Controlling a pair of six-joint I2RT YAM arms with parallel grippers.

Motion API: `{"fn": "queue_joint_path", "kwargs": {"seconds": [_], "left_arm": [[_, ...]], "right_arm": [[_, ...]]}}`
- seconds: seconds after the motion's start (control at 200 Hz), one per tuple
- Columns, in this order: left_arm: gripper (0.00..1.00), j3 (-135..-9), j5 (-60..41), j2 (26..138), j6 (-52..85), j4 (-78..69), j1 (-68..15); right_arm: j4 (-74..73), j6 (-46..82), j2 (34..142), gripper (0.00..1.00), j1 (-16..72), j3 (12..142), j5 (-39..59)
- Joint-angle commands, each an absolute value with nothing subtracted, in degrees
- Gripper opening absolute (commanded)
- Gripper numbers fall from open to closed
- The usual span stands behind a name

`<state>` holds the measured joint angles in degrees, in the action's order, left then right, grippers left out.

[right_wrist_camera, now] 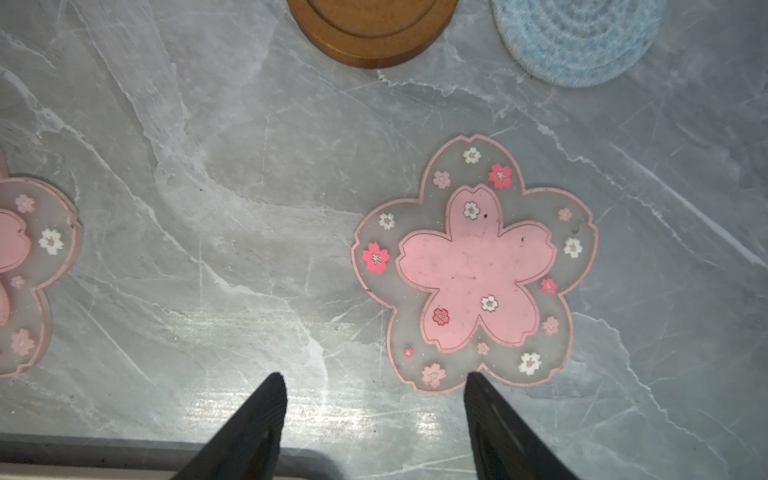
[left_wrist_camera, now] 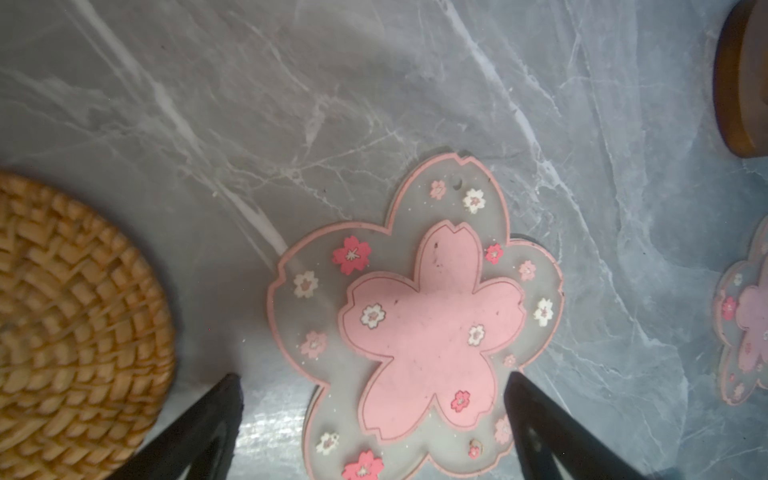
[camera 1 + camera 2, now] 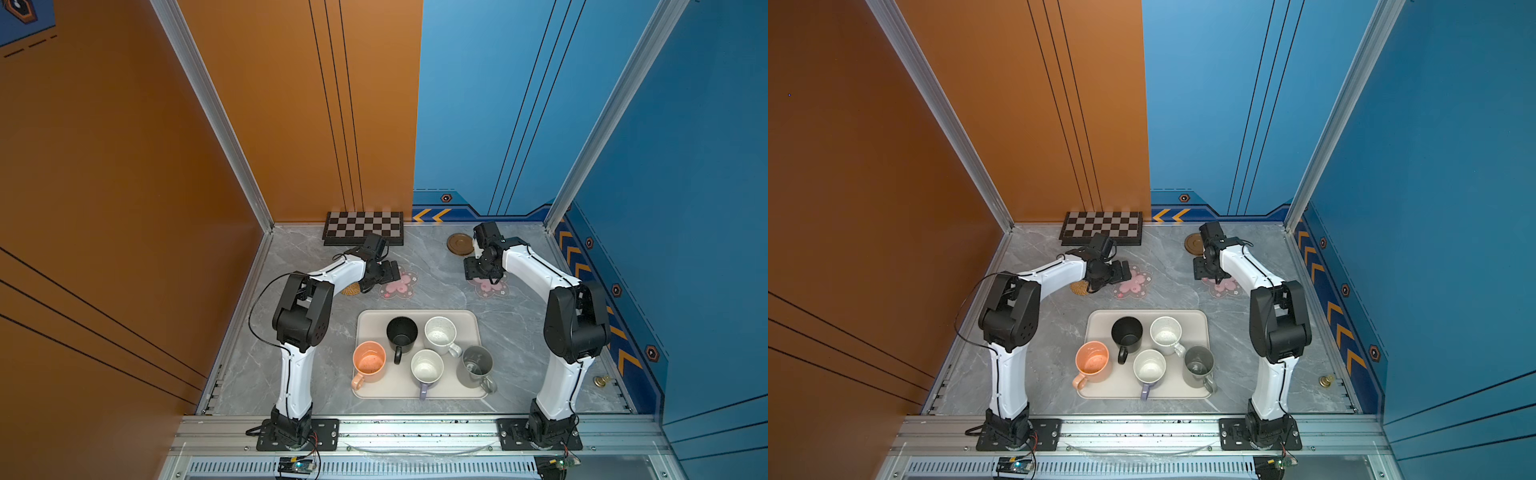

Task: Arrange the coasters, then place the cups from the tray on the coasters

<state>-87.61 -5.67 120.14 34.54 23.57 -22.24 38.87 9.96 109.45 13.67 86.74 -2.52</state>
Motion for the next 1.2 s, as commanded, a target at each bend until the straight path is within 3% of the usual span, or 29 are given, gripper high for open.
{"fn": "queue_joint_path", "kwargs": {"seconds": [0.0, 1.196], "left_arm": [[0.99, -88.42, -6.54, 121.29, 34.98, 24.35, -22.73], [0.98, -97.69, -16.31, 130.79, 41.69, 23.79, -28.86]], "right_arm": [[38.41, 10.89, 106.79, 0.71, 13.87, 85.63, -2.07], [33.77, 13.70, 106.75, 0.71, 14.14, 81.93, 2.28]]}}
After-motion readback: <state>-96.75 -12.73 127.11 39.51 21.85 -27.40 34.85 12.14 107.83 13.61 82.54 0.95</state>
